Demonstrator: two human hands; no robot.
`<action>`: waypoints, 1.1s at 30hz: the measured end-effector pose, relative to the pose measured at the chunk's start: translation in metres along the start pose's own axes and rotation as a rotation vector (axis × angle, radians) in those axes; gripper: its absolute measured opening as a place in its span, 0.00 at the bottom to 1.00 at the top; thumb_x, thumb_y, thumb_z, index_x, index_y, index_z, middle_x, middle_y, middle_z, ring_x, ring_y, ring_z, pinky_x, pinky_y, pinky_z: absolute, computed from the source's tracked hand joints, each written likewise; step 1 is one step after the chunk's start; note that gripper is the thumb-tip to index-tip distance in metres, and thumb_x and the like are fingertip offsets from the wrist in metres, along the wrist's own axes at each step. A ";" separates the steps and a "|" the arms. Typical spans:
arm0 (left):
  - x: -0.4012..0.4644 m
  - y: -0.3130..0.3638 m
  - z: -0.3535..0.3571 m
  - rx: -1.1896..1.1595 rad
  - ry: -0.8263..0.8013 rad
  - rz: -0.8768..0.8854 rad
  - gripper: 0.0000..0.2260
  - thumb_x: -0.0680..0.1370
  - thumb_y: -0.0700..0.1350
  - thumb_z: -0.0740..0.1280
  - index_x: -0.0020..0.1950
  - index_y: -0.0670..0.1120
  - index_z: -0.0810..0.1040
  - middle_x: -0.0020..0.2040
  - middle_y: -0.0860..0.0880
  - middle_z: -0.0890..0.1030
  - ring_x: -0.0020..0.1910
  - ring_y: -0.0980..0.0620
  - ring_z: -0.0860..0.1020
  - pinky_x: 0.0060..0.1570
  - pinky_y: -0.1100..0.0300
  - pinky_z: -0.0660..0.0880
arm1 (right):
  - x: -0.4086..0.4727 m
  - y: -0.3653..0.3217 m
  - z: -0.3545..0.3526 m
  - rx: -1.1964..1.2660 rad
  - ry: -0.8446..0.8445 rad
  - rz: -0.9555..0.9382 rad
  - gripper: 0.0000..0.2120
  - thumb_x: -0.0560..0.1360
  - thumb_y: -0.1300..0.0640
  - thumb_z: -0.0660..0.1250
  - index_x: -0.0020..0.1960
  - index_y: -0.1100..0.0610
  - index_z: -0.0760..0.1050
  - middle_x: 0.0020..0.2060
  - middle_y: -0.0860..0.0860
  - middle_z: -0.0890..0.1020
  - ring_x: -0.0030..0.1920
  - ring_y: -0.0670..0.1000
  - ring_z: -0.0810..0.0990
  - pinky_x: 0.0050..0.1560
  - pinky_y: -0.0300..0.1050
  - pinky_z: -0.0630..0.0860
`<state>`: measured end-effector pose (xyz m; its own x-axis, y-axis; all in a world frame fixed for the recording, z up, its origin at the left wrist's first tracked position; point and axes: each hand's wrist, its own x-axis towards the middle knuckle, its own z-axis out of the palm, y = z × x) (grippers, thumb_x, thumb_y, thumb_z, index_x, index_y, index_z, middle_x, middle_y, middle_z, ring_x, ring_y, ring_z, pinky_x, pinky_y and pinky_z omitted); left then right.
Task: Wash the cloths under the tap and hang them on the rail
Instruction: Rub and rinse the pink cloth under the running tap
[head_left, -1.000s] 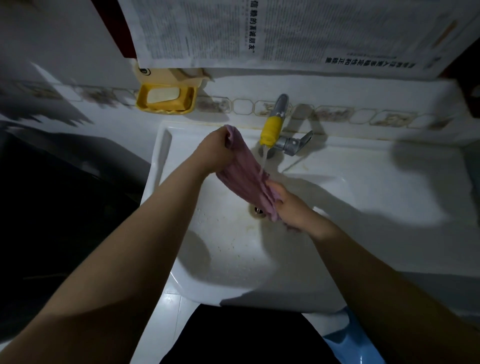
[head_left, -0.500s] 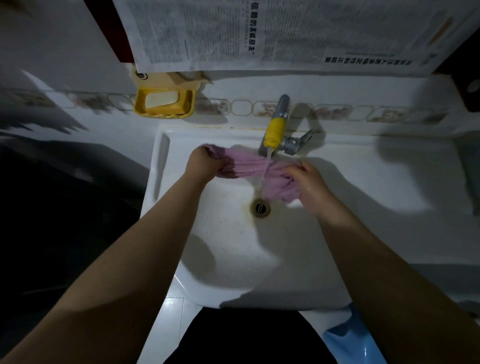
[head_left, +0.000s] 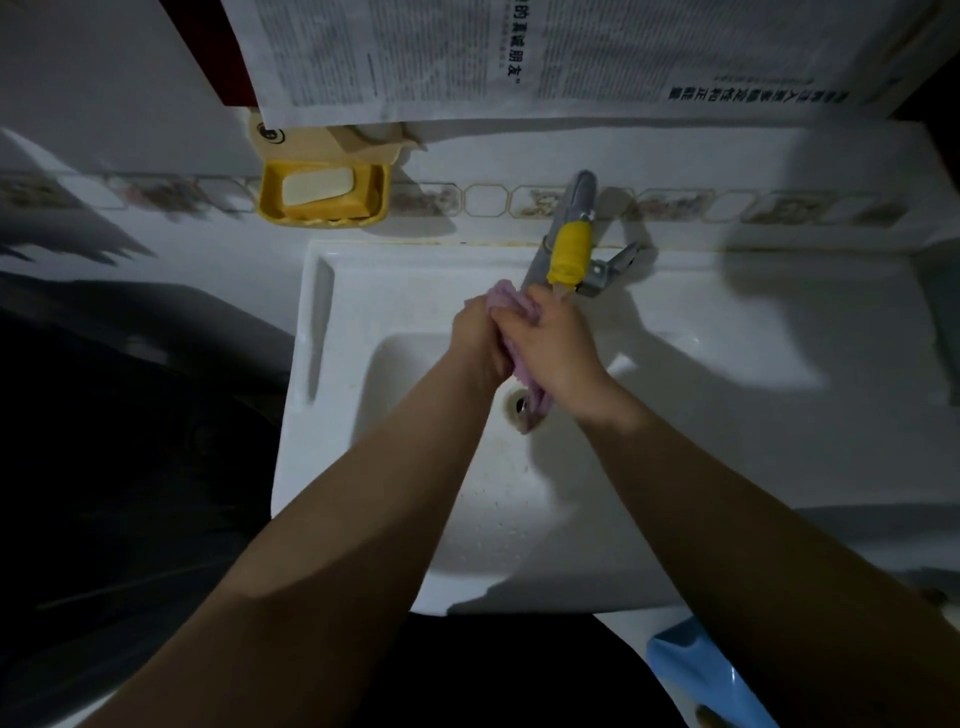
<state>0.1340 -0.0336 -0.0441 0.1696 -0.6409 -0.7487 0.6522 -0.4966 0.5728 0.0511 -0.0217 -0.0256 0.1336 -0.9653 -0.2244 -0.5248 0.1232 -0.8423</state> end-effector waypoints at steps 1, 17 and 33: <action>-0.003 -0.003 0.004 0.018 -0.007 -0.005 0.13 0.81 0.44 0.55 0.40 0.43 0.73 0.36 0.44 0.76 0.34 0.47 0.76 0.34 0.59 0.73 | 0.001 0.000 0.001 -0.006 0.051 0.018 0.12 0.76 0.46 0.64 0.37 0.50 0.70 0.32 0.46 0.75 0.35 0.45 0.75 0.39 0.42 0.72; -0.026 -0.019 0.001 0.273 -0.197 -0.164 0.16 0.82 0.51 0.58 0.45 0.41 0.77 0.37 0.42 0.80 0.33 0.48 0.79 0.28 0.64 0.75 | 0.017 0.015 -0.015 -0.099 0.032 0.142 0.16 0.77 0.43 0.60 0.39 0.54 0.74 0.40 0.56 0.81 0.45 0.59 0.81 0.48 0.50 0.76; -0.012 0.013 -0.068 0.651 -0.675 -0.078 0.20 0.74 0.51 0.70 0.60 0.40 0.77 0.54 0.43 0.83 0.49 0.49 0.81 0.48 0.61 0.77 | 0.032 0.027 -0.046 -0.021 -0.450 0.106 0.09 0.72 0.57 0.72 0.48 0.60 0.75 0.41 0.53 0.81 0.39 0.47 0.80 0.47 0.45 0.79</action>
<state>0.1908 0.0072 -0.0503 -0.4546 -0.6948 -0.5574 0.0677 -0.6509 0.7562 0.0024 -0.0595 -0.0332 0.4274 -0.7509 -0.5035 -0.5718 0.2069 -0.7939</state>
